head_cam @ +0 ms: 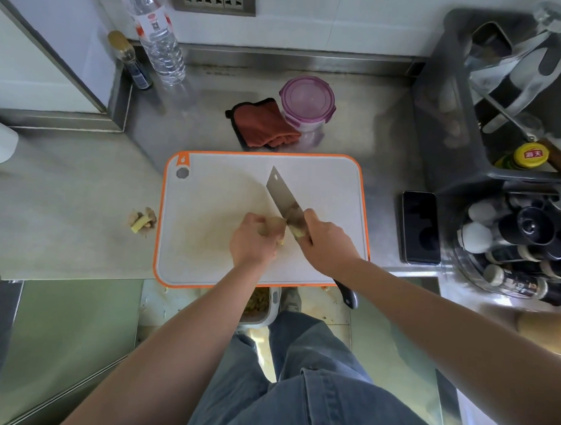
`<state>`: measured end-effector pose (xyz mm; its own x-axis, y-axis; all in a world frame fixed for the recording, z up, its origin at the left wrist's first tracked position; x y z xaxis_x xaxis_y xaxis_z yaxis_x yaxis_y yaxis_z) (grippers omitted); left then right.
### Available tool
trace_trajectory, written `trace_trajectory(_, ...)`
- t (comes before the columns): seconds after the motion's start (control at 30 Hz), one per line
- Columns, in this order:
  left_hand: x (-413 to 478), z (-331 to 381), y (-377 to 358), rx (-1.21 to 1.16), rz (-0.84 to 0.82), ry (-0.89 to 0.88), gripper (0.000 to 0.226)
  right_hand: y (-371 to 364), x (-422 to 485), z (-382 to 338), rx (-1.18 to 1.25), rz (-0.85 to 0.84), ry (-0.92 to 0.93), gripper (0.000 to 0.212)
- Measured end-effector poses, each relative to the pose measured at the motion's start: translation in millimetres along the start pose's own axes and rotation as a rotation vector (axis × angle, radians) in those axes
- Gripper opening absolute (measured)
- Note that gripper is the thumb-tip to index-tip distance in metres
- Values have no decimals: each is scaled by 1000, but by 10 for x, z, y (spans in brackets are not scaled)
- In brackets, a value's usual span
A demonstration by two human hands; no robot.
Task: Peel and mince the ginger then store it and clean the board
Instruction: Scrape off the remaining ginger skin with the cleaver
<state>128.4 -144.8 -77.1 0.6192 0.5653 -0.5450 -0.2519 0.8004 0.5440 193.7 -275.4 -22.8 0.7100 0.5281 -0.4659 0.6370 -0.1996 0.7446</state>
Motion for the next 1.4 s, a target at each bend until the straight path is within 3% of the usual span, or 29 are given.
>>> trace_trajectory(0.3, -79, -44, -12, -189, -21, 56, 25, 145, -14, -77, 129, 18, 17, 12)
trace_trajectory(0.8, -26, -50, 15, -180, -14, 94, 27, -26, -234, -137, -69, -86, -14, 17)
trace_trajectory(1.2, 33, -97, 10, -188, -62, 75, 28, -333, -6, -120, -74, 13, -6, 21)
trace_trajectory(1.4, 25, -129, 1, -288, -90, 111, 28, -141, 120, -124, 72, 93, 11, 19)
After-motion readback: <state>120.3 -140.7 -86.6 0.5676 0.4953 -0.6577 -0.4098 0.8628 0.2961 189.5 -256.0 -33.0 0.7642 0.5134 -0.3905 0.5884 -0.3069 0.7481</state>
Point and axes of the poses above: each hand's wrist, its own x-axis towards the middle knuckle, its own y-axis out of the back of the hand, z = x × y, the point moved 8 cm from there along x, towards the middle knuckle, and after that the axes turned 6 degrees about x, right-handed, at the moved point
